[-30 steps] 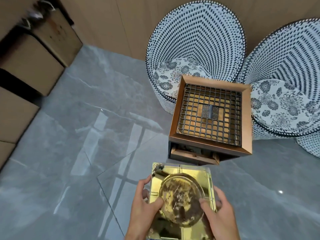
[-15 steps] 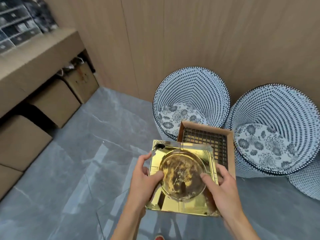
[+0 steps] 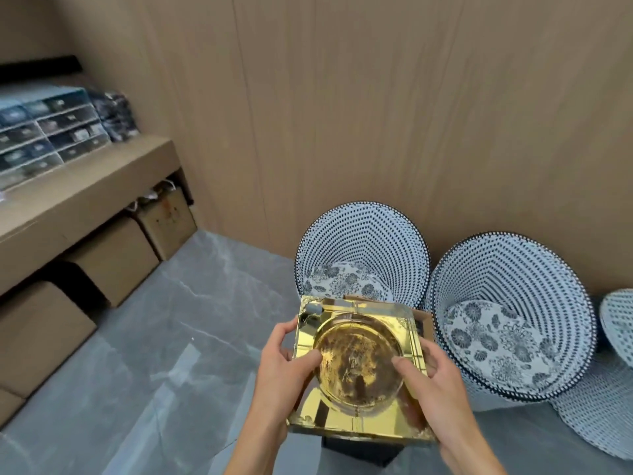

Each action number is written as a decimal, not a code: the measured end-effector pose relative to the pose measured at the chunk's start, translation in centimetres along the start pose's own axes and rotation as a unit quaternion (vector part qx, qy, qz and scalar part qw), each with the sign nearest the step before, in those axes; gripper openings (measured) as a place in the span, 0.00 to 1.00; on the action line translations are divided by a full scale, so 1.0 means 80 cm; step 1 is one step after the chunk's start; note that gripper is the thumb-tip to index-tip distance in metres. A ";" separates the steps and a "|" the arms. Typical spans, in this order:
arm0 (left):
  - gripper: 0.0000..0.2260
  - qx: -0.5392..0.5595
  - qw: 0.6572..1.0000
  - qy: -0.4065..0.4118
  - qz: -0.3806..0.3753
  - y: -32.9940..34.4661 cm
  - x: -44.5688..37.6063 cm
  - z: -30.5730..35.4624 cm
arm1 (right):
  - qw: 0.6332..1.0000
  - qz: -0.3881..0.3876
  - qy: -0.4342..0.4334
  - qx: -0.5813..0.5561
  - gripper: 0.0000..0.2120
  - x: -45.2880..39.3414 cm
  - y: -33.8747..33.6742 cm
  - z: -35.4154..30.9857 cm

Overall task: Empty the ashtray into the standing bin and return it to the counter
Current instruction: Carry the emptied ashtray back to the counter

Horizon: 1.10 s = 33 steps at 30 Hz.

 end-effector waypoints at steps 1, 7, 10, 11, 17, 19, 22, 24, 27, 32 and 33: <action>0.23 -0.002 1.000 0.002 0.008 0.002 0.007 0.002 | 1.000 -0.004 -0.004 0.003 0.15 0.000 -0.002 -0.002; 0.21 0.015 0.999 -0.013 0.046 -0.018 0.051 -0.003 | 0.999 -0.045 -0.017 0.016 0.26 0.026 0.013 -0.020; 0.20 0.024 0.997 -0.020 0.071 -0.038 0.071 -0.008 | 0.997 -0.074 -0.012 0.034 0.18 0.031 0.032 -0.020; 0.20 0.024 0.996 -0.020 0.084 -0.050 0.077 -0.009 | 0.996 -0.083 -0.010 0.037 0.16 0.032 0.043 -0.023; 0.21 0.057 0.989 -0.017 0.132 -0.164 0.101 -0.008 | 0.991 -0.136 -0.007 0.008 0.14 0.050 0.158 -0.048; 0.22 0.066 0.985 -0.021 0.158 -0.217 0.112 -0.009 | 0.988 -0.153 -0.013 0.007 0.16 0.057 0.215 -0.055; 0.21 0.070 0.978 -0.017 0.197 -0.307 0.134 -0.012 | 0.982 -0.188 -0.023 0.015 0.14 0.075 0.306 -0.060; 0.21 0.079 0.972 -0.010 0.220 -0.368 0.154 -0.009 | 0.978 -0.204 -0.034 0.025 0.14 0.091 0.372 -0.068; 0.22 0.072 0.960 -0.006 0.271 -0.465 0.193 -0.011 | 0.969 -0.240 -0.040 0.048 0.14 0.122 0.477 -0.076; 0.23 0.119 0.921 0.005 0.370 -0.621 0.277 -0.031 | 0.935 -0.343 -0.058 0.072 0.13 0.191 0.659 -0.101; 0.25 0.128 0.910 0.008 0.394 -0.649 0.296 -0.037 | 0.925 -0.368 -0.061 0.077 0.12 0.204 0.697 -0.106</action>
Point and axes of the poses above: each hand's wrist, its own x-axis away from the middle knuckle, its own y-axis out of the palm, z = x × y, the point moved 3 cm from there along -x, towards the middle knuckle, and after that the axes turned 5 degrees about -z, right-handed, at the moved point
